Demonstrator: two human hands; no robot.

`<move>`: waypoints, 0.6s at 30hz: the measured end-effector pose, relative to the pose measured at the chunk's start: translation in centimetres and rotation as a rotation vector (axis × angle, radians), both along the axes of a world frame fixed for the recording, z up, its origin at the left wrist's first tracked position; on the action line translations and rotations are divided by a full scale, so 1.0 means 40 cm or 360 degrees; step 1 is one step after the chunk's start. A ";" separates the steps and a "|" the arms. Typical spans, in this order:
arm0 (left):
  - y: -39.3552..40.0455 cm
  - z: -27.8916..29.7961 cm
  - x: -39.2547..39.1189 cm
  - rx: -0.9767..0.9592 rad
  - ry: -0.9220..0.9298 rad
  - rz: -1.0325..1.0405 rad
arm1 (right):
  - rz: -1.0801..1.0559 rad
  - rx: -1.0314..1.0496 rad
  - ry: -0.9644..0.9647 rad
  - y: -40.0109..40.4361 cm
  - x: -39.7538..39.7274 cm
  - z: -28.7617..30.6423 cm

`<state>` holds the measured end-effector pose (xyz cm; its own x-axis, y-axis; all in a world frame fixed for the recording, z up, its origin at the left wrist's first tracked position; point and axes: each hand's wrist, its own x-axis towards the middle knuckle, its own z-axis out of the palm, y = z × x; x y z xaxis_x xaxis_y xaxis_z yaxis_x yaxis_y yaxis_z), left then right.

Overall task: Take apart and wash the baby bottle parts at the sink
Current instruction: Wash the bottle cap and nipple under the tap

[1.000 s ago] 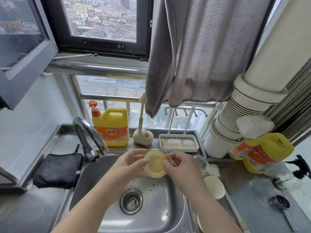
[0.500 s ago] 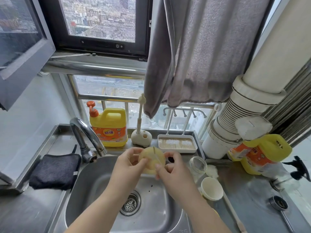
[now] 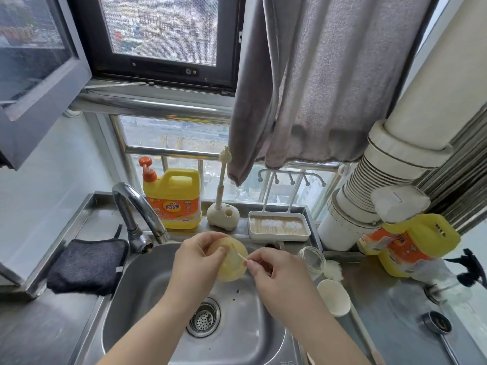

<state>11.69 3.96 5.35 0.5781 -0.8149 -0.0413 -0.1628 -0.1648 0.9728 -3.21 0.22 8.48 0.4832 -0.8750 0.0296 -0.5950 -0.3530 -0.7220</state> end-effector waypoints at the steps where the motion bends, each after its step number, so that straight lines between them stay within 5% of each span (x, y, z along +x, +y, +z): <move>1: 0.001 0.000 -0.001 -0.0011 -0.0020 0.0003 | -0.0012 0.0016 0.0006 0.001 0.001 0.001; 18: 0.015 -0.021 -0.009 -0.0484 -0.0960 -0.0053 | -0.0084 0.1052 -0.0413 0.008 0.009 0.015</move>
